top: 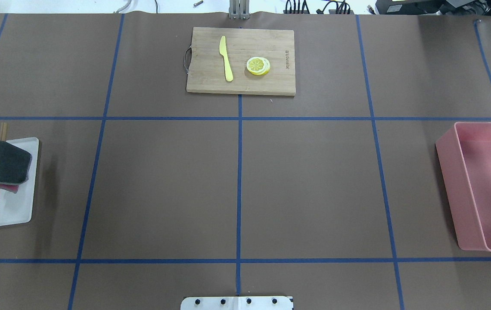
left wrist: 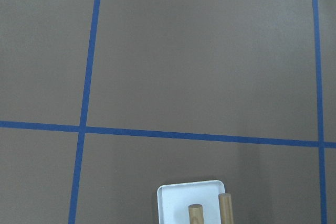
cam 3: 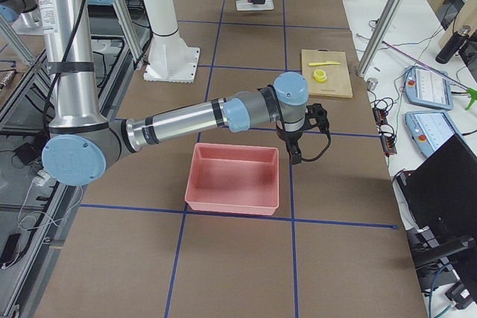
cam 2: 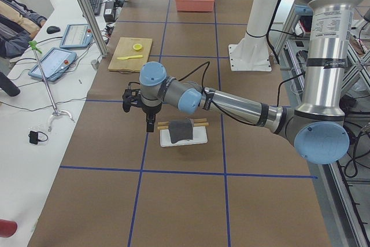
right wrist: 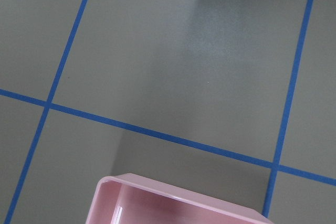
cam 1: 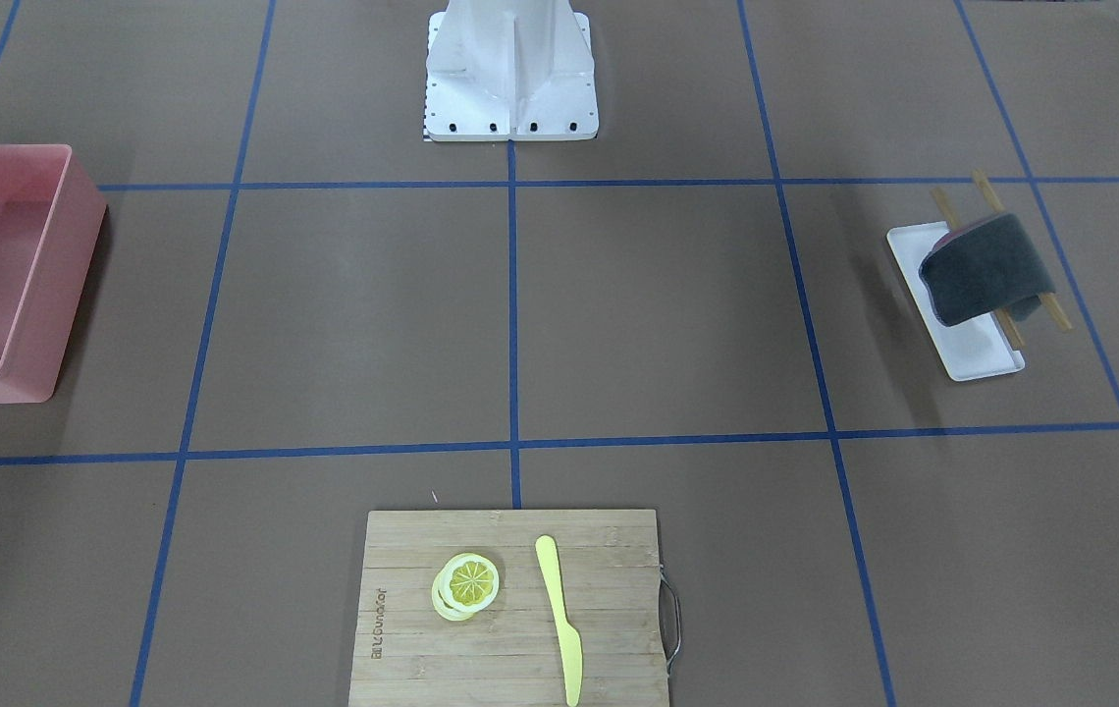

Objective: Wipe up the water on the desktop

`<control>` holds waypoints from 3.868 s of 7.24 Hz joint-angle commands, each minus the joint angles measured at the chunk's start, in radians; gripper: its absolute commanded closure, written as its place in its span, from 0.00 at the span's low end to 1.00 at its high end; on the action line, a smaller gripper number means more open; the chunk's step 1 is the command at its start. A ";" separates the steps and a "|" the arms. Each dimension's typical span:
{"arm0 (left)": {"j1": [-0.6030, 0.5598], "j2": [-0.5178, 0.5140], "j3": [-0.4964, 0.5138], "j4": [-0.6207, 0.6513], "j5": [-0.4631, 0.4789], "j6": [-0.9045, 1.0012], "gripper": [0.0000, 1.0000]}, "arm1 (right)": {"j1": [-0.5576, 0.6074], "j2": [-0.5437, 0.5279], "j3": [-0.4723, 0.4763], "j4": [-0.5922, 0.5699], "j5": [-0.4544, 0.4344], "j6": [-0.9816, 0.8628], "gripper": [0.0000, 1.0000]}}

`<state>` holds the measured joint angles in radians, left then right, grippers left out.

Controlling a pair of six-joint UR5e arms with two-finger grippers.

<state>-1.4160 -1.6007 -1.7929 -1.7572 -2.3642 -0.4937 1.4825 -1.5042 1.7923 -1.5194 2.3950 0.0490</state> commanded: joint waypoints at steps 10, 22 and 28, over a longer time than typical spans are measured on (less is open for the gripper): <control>0.019 0.021 0.006 -0.121 -0.062 0.001 0.02 | 0.035 -0.011 -0.068 -0.002 0.012 -0.083 0.00; 0.224 0.114 0.006 -0.277 -0.040 -0.401 0.02 | 0.033 -0.122 0.053 0.007 0.184 0.046 0.00; 0.281 0.139 0.017 -0.274 -0.012 -0.454 0.29 | 0.032 -0.120 0.050 0.007 0.182 0.048 0.00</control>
<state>-1.1370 -1.4739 -1.7728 -2.0306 -2.3606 -0.9458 1.5141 -1.6245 1.8435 -1.5120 2.5784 0.0970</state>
